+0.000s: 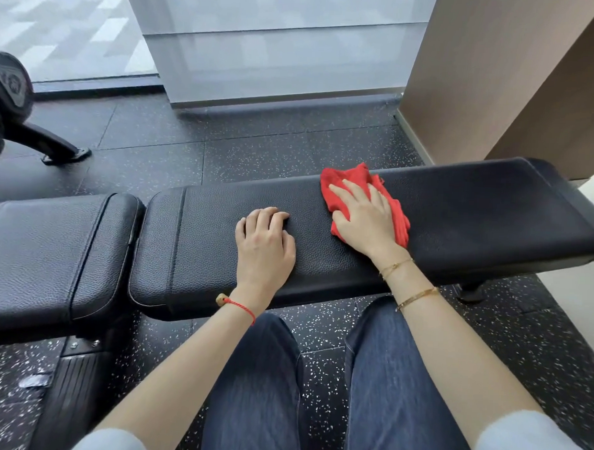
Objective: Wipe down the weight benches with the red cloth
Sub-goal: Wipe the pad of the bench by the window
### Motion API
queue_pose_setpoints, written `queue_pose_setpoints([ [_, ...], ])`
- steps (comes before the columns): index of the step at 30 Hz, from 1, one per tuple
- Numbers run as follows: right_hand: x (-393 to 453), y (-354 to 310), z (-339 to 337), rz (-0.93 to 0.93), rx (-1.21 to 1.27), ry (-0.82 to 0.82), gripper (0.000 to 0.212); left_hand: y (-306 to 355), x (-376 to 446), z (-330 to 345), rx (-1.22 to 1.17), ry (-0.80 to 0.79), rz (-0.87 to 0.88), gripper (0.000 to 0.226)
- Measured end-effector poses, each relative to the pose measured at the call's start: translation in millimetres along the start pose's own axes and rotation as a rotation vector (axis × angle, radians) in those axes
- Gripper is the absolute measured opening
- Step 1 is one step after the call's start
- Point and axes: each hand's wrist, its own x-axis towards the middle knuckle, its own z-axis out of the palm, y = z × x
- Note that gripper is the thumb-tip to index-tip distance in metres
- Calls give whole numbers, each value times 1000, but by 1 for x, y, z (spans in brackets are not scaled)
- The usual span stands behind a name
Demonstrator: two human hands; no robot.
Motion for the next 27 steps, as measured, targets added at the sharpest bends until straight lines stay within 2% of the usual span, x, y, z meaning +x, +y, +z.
queue_pose_setpoints([
  [9,-40,3,-4,-120,40,-37,58,-1,0,0,-18,5,3,37],
  [12,-42,8,-12,-114,86,31,58,-1,0,0,-23,4,4,38],
  [15,-40,15,-17,-26,41,116,61,-1,1,0,-29,6,6,38],
  [20,-34,20,-17,193,17,1,91,-1,1,1,-30,20,7,38],
  [23,-32,17,-17,190,-4,57,82,0,1,1,-28,18,6,38],
  [27,-30,15,-22,146,169,99,62,0,0,1,-27,20,9,38],
])
